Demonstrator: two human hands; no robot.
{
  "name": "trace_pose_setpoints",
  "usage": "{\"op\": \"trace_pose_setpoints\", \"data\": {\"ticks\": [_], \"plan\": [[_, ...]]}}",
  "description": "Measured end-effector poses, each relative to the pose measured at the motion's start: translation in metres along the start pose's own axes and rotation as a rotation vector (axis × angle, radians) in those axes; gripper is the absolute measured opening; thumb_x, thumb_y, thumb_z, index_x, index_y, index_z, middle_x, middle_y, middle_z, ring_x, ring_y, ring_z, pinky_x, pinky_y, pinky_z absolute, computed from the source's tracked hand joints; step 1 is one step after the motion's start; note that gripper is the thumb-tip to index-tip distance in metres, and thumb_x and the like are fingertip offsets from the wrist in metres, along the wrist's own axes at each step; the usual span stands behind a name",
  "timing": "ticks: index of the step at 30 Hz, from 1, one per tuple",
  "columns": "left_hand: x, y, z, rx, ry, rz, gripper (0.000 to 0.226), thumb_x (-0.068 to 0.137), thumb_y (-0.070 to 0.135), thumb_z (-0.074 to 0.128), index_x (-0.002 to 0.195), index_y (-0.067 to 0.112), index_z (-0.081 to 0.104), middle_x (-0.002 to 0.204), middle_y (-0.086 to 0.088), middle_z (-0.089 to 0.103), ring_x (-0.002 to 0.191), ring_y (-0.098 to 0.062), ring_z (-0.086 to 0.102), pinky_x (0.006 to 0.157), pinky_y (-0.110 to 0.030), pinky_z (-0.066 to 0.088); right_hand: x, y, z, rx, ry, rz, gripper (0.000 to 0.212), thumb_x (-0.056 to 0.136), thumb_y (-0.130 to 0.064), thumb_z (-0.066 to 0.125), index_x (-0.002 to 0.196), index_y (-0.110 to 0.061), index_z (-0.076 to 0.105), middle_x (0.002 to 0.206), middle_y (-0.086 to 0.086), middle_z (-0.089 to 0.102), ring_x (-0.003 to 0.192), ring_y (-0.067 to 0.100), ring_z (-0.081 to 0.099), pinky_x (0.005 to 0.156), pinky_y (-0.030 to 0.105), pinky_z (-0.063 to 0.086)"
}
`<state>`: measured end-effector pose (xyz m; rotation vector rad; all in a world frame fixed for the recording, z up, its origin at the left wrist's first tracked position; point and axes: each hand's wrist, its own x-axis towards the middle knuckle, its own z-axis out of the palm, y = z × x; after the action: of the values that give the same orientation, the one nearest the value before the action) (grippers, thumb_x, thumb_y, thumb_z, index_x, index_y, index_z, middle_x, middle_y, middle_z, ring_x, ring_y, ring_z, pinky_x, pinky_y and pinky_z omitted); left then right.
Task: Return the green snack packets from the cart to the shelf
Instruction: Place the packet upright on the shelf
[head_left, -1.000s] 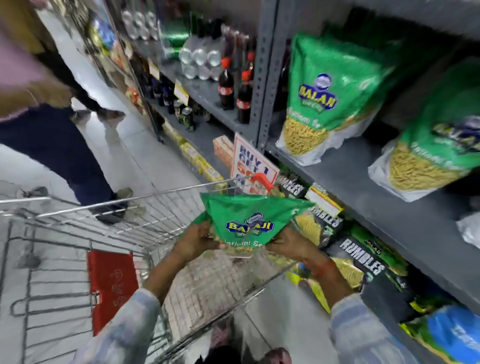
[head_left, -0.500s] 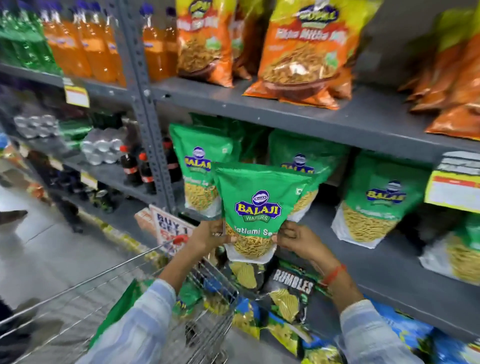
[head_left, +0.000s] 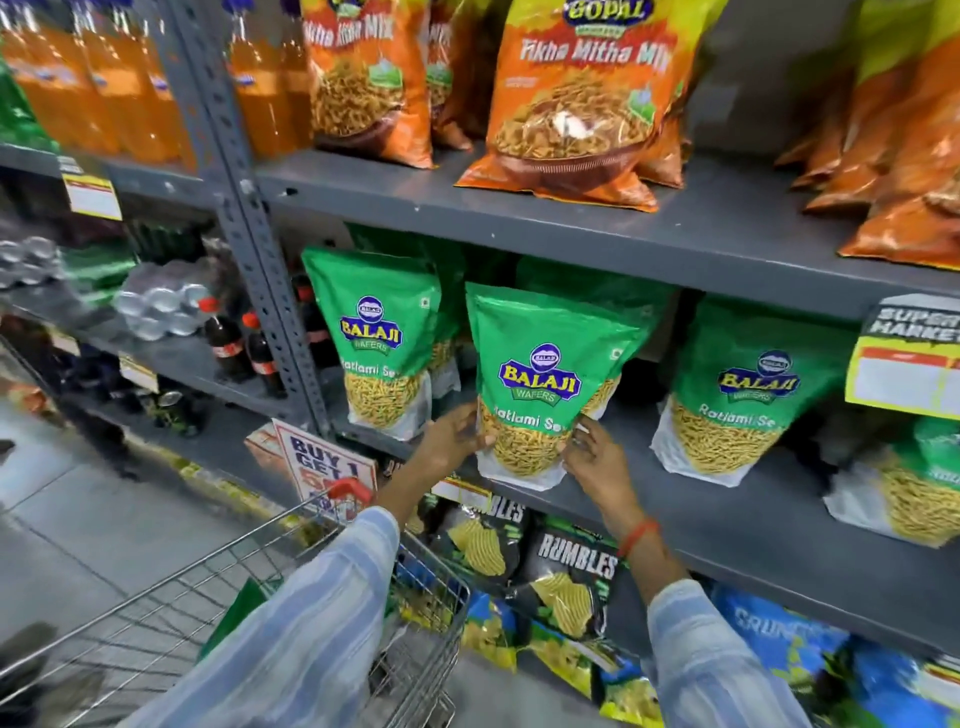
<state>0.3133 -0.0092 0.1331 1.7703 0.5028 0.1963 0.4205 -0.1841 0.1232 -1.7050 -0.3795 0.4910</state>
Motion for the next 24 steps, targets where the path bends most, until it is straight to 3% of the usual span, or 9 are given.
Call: {"op": "trace_pose_setpoints", "data": {"ticks": [3,6,8,10,12,14,17,20,24], "plan": [[-0.017,-0.017,0.003,0.011,0.025,0.049,0.069,0.088,0.015,0.058,0.145,0.015,0.02,0.152,-0.002,0.03,0.137,-0.019,0.032,0.111,-0.039,0.034,-0.021,0.007,0.024,-0.005,0.288,-0.082,0.046,0.087,0.0,0.055,0.131,-0.003,0.042,0.11,0.006,0.051,0.096,0.019,0.053,0.083,0.031,0.043],[-0.047,-0.047,-0.001,0.036,0.167,0.092,0.068,0.089,0.023,0.057,0.146,0.02,0.021,0.154,0.0,0.027,0.14,-0.015,0.028,0.111,-0.036,0.035,-0.054,0.021,0.059,0.022,0.404,-0.191,0.041,0.087,-0.002,0.054,0.127,-0.002,0.045,0.118,0.006,0.05,0.106,0.017,0.05,0.086,0.013,0.041],[-0.075,-0.07,-0.008,-0.004,0.285,0.1,0.063,0.089,0.022,0.057,0.144,0.019,0.027,0.151,0.003,0.033,0.137,-0.01,0.032,0.106,-0.019,0.038,-0.072,0.032,0.087,0.01,0.251,-0.197,0.037,0.089,-0.004,0.053,0.126,-0.001,0.047,0.116,-0.002,0.052,0.102,0.015,0.052,0.076,-0.001,0.039],[-0.105,-0.098,-0.017,-0.08,0.434,0.047,0.054,0.09,0.016,0.056,0.14,0.015,0.037,0.145,0.001,0.042,0.131,-0.011,0.041,0.097,-0.005,0.039,-0.084,0.047,0.116,-0.056,0.025,-0.163,0.038,0.091,-0.005,0.05,0.129,-0.002,0.045,0.115,-0.004,0.052,0.098,0.012,0.054,0.073,-0.004,0.038],[-0.133,-0.134,-0.022,-0.19,0.568,-0.054,0.045,0.089,0.019,0.058,0.132,0.012,0.046,0.133,-0.004,0.054,0.119,-0.012,0.052,0.095,-0.013,0.046,-0.09,0.066,0.143,-0.147,-0.145,-0.128,0.04,0.091,-0.002,0.047,0.132,-0.002,0.042,0.118,0.003,0.05,0.099,0.016,0.055,0.078,-0.003,0.038],[-0.155,-0.165,-0.023,-0.24,0.676,-0.16,0.032,0.085,0.024,0.061,0.113,0.009,0.054,0.112,-0.011,0.063,0.1,-0.012,0.059,0.087,-0.024,0.048,-0.088,0.092,0.167,-0.246,-0.253,-0.043,0.044,0.089,0.005,0.045,0.133,0.002,0.039,0.127,0.015,0.05,0.112,0.03,0.055,0.09,0.01,0.041],[-0.174,-0.209,-0.022,-0.272,0.808,-0.328,0.014,0.087,0.004,0.059,0.088,0.015,0.051,0.084,-0.003,0.056,0.082,-0.008,0.055,0.079,-0.02,0.044,-0.08,0.128,0.191,-0.493,-0.421,0.152,0.051,0.089,0.001,0.046,0.138,0.001,0.032,0.141,0.021,0.043,0.129,0.036,0.044,0.104,0.04,0.039],[-0.176,-0.257,-0.024,-0.298,0.795,-0.479,0.023,0.083,-0.008,0.057,0.086,0.014,0.053,0.086,-0.009,0.055,0.084,-0.015,0.057,0.087,-0.035,0.039,-0.071,0.152,0.209,-0.689,-0.597,0.237,0.054,0.087,0.005,0.042,0.14,0.001,0.03,0.139,0.026,0.045,0.128,0.039,0.046,0.102,0.042,0.041],[-0.16,-0.297,-0.028,-0.345,0.557,-0.675,0.032,0.085,-0.006,0.056,0.108,0.013,0.047,0.094,-0.002,0.054,0.086,-0.02,0.054,0.071,-0.011,0.046,-0.063,0.181,0.222,-0.793,-0.733,0.342,0.063,0.087,0.001,0.048,0.144,-0.009,0.024,0.132,0.023,0.053,0.105,0.031,0.058,0.082,0.036,0.046]]}}
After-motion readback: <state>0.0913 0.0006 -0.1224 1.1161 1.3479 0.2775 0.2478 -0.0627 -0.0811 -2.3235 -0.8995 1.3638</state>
